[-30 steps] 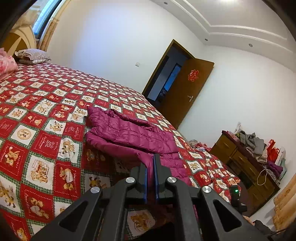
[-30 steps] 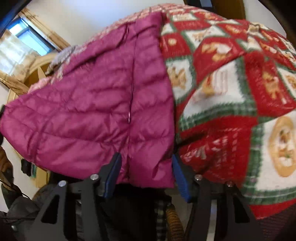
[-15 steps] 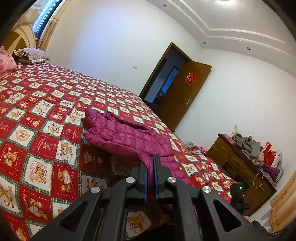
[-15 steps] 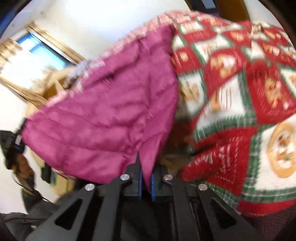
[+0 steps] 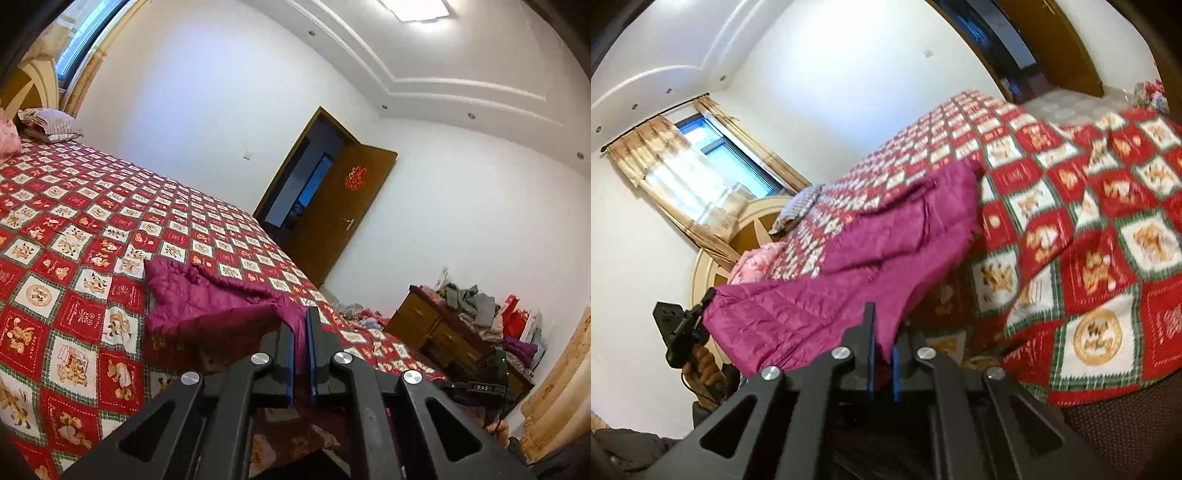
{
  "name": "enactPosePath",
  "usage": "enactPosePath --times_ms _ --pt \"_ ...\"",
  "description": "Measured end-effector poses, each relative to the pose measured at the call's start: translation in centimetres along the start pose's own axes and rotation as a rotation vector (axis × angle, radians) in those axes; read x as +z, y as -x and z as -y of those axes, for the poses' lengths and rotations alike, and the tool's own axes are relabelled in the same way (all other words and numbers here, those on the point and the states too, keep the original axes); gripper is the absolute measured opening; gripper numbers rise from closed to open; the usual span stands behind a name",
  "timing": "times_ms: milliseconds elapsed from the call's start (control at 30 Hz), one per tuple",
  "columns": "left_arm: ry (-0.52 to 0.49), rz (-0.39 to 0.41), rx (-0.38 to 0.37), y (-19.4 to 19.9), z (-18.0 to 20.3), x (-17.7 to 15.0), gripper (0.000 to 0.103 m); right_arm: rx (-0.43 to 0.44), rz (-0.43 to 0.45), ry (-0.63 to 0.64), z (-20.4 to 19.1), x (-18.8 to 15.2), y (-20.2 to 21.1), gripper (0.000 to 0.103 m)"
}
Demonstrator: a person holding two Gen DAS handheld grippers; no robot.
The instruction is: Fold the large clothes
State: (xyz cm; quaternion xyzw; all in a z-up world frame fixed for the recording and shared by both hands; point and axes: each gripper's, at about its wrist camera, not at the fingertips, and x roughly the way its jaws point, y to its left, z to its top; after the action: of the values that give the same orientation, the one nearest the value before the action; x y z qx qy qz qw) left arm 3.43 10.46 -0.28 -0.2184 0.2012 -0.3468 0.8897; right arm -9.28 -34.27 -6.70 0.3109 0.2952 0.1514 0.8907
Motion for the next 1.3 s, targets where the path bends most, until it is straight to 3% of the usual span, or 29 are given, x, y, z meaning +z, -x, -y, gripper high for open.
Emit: enactPosePath --times_ms 200,400,700,933,1167,1300 --pt "0.062 -0.025 0.113 -2.5 -2.8 2.3 0.005 -0.038 0.048 0.005 -1.1 6.1 -2.8 0.009" --pt "0.094 -0.061 0.210 -8.1 -6.0 5.8 0.005 -0.083 0.069 -0.021 -0.6 12.7 -8.3 0.009" --pt "0.126 -0.151 0.424 -19.8 -12.0 9.0 0.005 -0.284 0.058 0.003 0.7 20.4 -19.8 0.009" --pt "0.190 -0.234 0.560 -28.0 -18.1 8.5 0.005 -0.385 0.034 -0.056 6.0 21.9 -28.6 0.009" --pt "0.151 -0.337 0.691 -33.5 -21.8 5.6 0.005 -0.531 0.009 -0.019 9.2 20.4 -34.7 0.010" --pt "0.145 -0.345 0.680 -34.5 -23.5 2.8 0.006 -0.520 0.050 -0.019 10.3 18.7 -35.6 0.011"
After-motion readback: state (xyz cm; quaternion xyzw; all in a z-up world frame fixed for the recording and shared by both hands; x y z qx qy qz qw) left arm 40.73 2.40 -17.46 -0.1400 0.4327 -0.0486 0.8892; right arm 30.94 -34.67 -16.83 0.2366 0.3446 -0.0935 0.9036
